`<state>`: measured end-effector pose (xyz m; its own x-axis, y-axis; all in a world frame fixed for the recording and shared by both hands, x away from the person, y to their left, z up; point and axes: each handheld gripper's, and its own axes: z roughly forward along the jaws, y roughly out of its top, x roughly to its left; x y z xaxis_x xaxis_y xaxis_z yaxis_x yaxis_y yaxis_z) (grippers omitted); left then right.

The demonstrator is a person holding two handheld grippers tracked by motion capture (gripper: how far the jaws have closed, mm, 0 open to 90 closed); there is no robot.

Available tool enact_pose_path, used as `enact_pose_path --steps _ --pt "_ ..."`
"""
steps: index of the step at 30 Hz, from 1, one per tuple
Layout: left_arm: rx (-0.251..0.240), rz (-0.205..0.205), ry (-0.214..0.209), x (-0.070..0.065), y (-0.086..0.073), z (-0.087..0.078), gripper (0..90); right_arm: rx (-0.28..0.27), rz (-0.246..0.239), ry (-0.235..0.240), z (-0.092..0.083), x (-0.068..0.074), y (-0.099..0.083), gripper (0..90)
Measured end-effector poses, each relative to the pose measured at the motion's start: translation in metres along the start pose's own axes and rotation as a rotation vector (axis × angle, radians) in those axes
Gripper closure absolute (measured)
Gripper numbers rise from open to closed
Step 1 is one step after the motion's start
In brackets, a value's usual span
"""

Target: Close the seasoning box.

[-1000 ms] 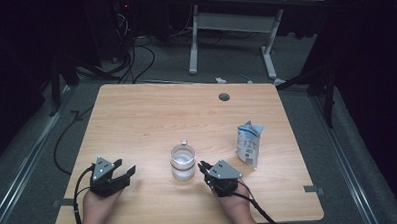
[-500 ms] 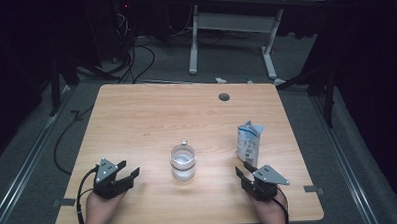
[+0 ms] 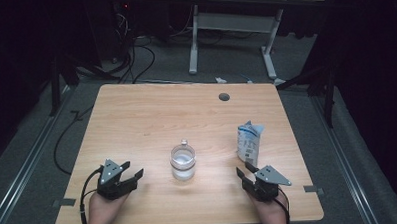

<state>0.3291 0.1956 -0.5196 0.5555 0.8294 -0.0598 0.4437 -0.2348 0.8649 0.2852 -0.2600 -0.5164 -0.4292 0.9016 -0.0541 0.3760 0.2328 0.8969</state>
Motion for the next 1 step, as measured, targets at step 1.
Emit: enact_pose_path --steps 1 --pt "-0.003 -0.002 0.0 0.001 0.0 -0.0012 40.4 -0.001 -0.003 0.0 0.0008 0.0007 0.0003 58.7"
